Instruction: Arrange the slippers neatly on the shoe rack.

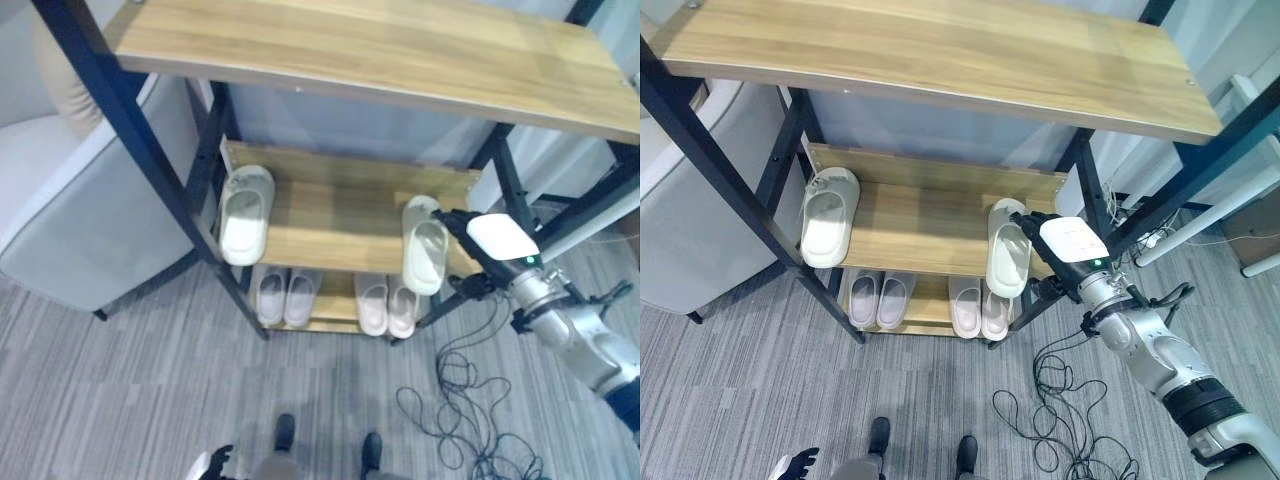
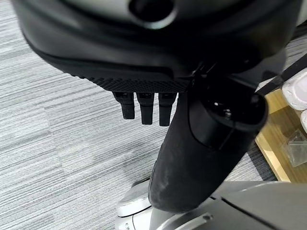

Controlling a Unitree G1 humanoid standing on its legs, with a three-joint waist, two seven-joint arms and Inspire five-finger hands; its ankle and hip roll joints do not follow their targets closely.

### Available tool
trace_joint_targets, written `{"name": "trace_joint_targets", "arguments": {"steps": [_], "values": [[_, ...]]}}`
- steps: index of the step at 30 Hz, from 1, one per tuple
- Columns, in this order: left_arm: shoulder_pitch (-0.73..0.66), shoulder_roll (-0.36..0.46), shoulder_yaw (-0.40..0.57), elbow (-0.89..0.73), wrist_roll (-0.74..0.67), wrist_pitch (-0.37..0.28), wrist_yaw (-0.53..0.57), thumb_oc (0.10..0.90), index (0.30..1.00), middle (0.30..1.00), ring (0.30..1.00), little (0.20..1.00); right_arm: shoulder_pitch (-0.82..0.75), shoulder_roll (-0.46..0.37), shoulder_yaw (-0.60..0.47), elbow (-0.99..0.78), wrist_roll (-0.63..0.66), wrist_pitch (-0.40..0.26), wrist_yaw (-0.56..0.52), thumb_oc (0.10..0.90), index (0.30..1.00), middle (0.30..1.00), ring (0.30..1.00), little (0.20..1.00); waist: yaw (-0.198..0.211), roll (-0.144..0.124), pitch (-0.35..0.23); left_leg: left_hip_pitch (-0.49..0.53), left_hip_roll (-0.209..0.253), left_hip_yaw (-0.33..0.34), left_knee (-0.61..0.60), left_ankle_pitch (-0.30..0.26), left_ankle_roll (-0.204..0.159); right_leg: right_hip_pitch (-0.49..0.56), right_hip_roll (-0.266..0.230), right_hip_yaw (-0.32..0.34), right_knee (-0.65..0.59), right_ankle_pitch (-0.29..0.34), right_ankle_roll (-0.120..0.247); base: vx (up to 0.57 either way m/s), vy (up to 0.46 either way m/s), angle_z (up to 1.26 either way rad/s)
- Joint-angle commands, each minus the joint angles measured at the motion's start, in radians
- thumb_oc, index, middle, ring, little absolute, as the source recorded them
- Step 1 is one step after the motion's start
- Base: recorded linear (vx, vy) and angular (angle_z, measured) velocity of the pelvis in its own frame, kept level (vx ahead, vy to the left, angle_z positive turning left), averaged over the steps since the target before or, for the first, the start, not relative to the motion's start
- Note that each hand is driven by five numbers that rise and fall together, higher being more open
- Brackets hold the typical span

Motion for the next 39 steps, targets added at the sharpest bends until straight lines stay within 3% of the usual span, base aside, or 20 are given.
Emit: {"name": "trace_joint_targets", "arguments": {"steps": [1, 3, 10, 15, 28, 29, 31, 39], "values": [[-0.061, -0.02, -0.042, -0.011, -0.018, -0.035, 0.029, 0.8, 0.9, 0.9, 0.9, 0.9, -0.193, -0.044, -0.094, 0.0, 0.064, 0.008, -0.125, 0.8, 0.9, 0.9, 0.9, 0.9, 0.036, 0.03, -0.007, -0.005, -0.003, -0.045, 0.05, -0.093, 0.019, 0.029, -0.001, -0.007, 0.09, -0.09, 0.063, 0.0, 0.02, 0.06], [-0.077, 0.008, -0.091, -0.059, 0.029, -0.047, 0.035, 0.8, 0.9, 0.9, 0.9, 0.9, -0.248, -0.036, -0.09, 0.024, 0.067, 0.011, -0.155, 0.8, 0.9, 0.9, 0.9, 0.9, 0.042, 0.035, 0.002, -0.029, -0.007, -0.052, 0.048, -0.085, 0.02, 0.011, -0.003, -0.007, 0.083, -0.079, 0.063, 0.0, 0.029, 0.04], [-0.083, 0.021, -0.032, -0.032, -0.029, -0.049, 0.053, 0.8, 0.9, 0.9, 0.9, 0.9, -0.315, -0.036, -0.069, 0.097, 0.064, 0.027, -0.18, 0.8, 0.9, 0.9, 0.9, 0.9, 0.055, 0.04, 0.008, -0.057, -0.011, -0.056, 0.042, -0.075, 0.017, -0.006, -0.006, -0.01, 0.063, -0.067, 0.065, 0.0, 0.0, 0.0], [-0.081, 0.017, -0.049, -0.003, -0.035, -0.056, 0.062, 0.8, 0.9, 0.9, 0.9, 0.9, -0.417, -0.019, -0.022, 0.229, 0.147, 0.024, -0.186, 0.8, 0.9, 0.9, 0.9, 0.9, 0.07, 0.044, 0.013, -0.091, -0.022, -0.065, 0.022, -0.055, 0.013, -0.032, -0.013, -0.02, 0.044, -0.043, 0.069, 0.0, 0.033, 0.09], [-0.132, 0.002, -0.078, 0.016, -0.04, -0.056, 0.069, 0.8, 0.9, 0.9, 0.9, 0.9, -0.41, 0.047, -0.03, 0.285, 0.25, 0.011, -0.179, 0.8, 0.9, 0.9, 0.9, 0.9, 0.08, 0.035, 0.039, -0.121, -0.03, -0.083, 0.015, -0.046, 0.012, -0.048, -0.016, -0.039, 0.039, -0.035, 0.072, 0.0, 0.017, 0.05], [-0.137, 0.004, -0.076, 0.014, -0.043, -0.056, 0.071, 0.8, 0.9, 0.9, 0.9, 0.9, -0.402, 0.051, -0.038, 0.283, 0.259, 0.01, -0.179, 0.767, 0.851, 0.851, 0.851, 0.851, 0.08, 0.033, 0.042, -0.122, -0.03, -0.084, 0.014, -0.046, 0.012, -0.049, -0.015, -0.04, 0.04, -0.036, 0.072, -0.02, -0.002, 0.08], [-0.143, 0.008, -0.071, 0.01, -0.045, -0.054, 0.071, 0.8, 0.9, 0.9, 0.9, 0.9, -0.381, 0.06, -0.05, 0.274, 0.274, 0.007, -0.174, 0.4, 0.3, 0.3, 0.3, 0.3, 0.079, 0.029, 0.045, -0.12, -0.03, -0.086, 0.014, -0.048, 0.013, -0.047, -0.015, -0.041, 0.043, -0.037, 0.071, -0.01, -0.014, 0.06], [-0.148, 0.015, -0.054, -0.001, -0.038, -0.05, 0.074, 0.8, 0.9, 0.9, 0.9, 0.9, -0.337, 0.059, -0.109, 0.117, 0.233, -0.015, -0.204, 0.4, 0.3, 0.3, 0.3, 0.3, 0.076, 0.024, 0.056, -0.118, -0.028, -0.092, 0.021, -0.055, 0.017, -0.047, -0.013, -0.045, 0.051, -0.045, 0.071, 0.0, -0.002, 0.0]]}}
